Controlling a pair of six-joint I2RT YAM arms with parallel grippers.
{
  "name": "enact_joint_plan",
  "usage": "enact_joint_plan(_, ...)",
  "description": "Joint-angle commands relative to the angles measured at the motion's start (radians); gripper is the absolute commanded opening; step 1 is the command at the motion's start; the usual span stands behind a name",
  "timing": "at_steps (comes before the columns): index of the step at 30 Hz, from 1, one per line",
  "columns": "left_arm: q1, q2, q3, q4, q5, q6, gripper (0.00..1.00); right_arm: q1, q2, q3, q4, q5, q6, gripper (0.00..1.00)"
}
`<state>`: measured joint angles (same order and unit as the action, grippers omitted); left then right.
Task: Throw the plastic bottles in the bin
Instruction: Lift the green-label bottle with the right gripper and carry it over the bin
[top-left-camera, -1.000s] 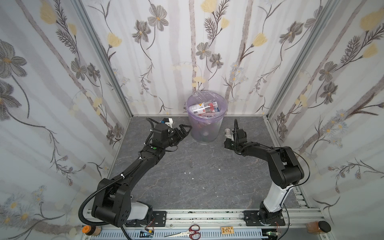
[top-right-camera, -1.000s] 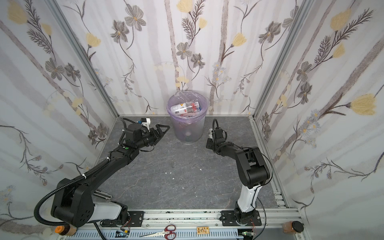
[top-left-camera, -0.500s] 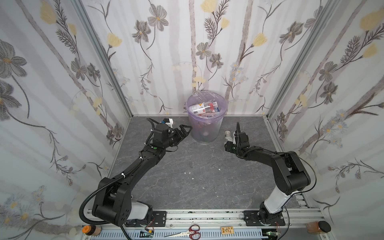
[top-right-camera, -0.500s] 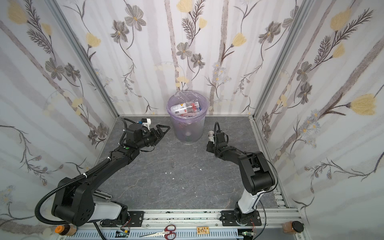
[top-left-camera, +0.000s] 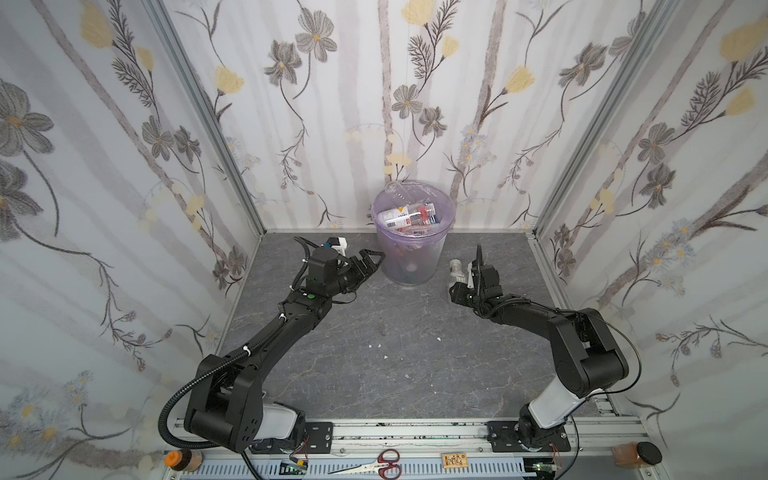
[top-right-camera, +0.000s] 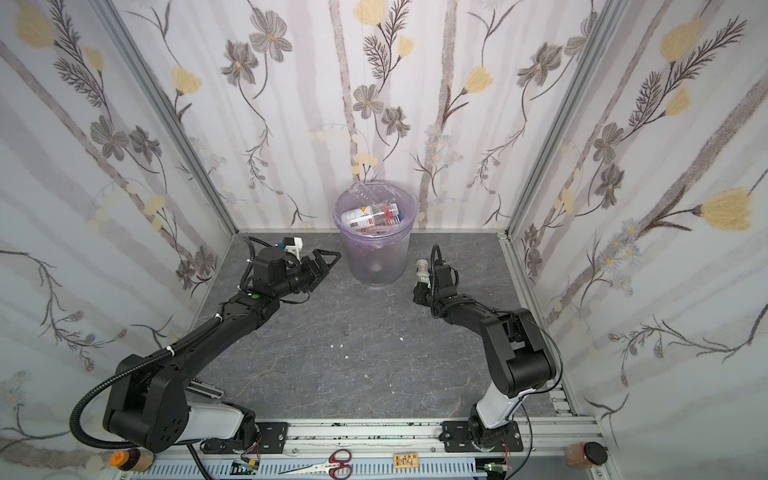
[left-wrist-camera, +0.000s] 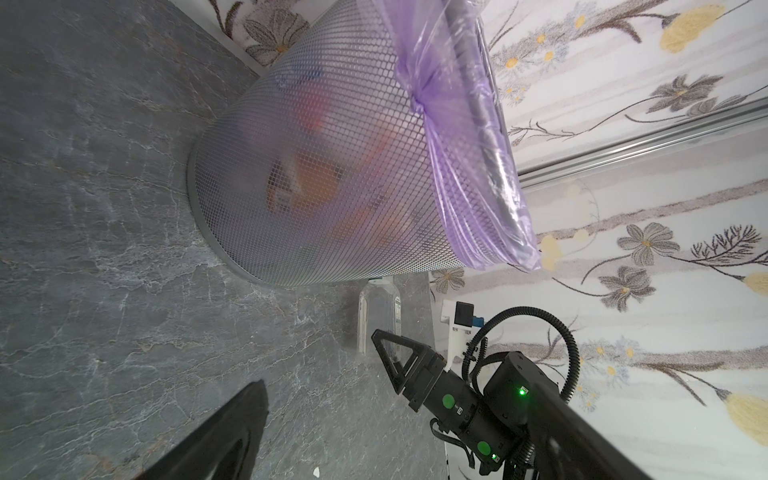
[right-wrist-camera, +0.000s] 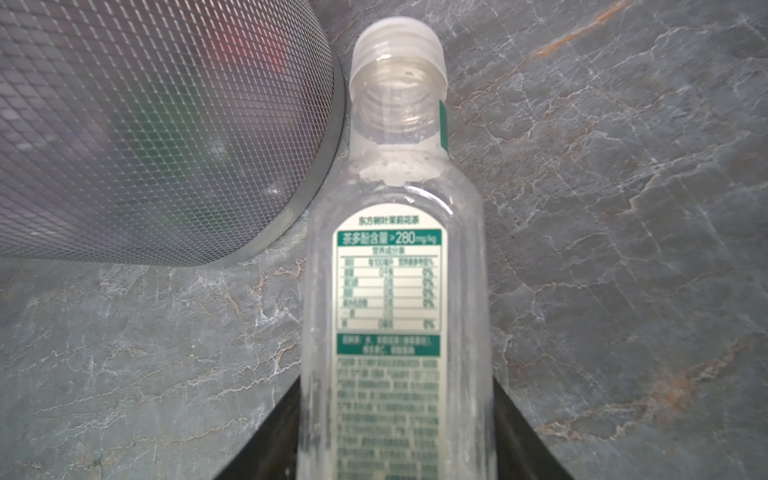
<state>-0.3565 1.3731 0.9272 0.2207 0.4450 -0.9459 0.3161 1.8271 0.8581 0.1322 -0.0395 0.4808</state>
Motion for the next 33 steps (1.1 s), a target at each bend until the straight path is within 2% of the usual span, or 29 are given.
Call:
enact_joint_plan(1,0.001,-0.002,0.001,0.029,-0.010,-0.003,1.00,0.001,-0.011,0.000,0.037,-0.006,0.001,0.37)
enact_joint_plan(5,0.000,0.000,0.010,0.029,-0.009,-0.004,1.00,0.001,-0.042,0.018,0.008,-0.006,-0.006,0.37)
enact_joint_plan(9,0.001,-0.002,0.023,0.029,-0.005,0.006,1.00,0.001,-0.134,0.103,-0.077,0.004,-0.031,0.37)
enact_joint_plan(14,0.001,-0.004,0.033,0.029,-0.014,0.011,1.00,0.001,-0.269,0.300,-0.162,0.012,-0.066,0.38)
enact_joint_plan(18,0.001,-0.002,0.032,0.029,-0.013,0.010,1.00,0.004,-0.319,0.499,-0.165,0.001,-0.076,0.37)
enact_joint_plan(21,0.001,-0.011,0.025,0.029,-0.014,0.012,1.00,0.007,-0.363,0.596,-0.088,0.010,-0.072,0.36)
enact_joint_plan(25,0.005,-0.025,0.011,0.029,-0.018,0.014,1.00,0.014,-0.461,0.573,0.181,0.043,-0.044,0.37)
enact_joint_plan(28,0.014,-0.037,0.002,0.025,-0.019,0.016,1.00,0.020,-0.500,0.557,0.309,0.098,-0.026,0.39)
enact_joint_plan(31,0.021,-0.039,-0.004,0.025,-0.020,0.016,1.00,0.021,-0.474,0.571,0.350,0.126,0.005,0.39)
enact_joint_plan(33,0.023,-0.034,-0.004,0.026,-0.019,0.016,1.00,0.022,-0.416,0.614,0.310,0.132,0.041,0.39)
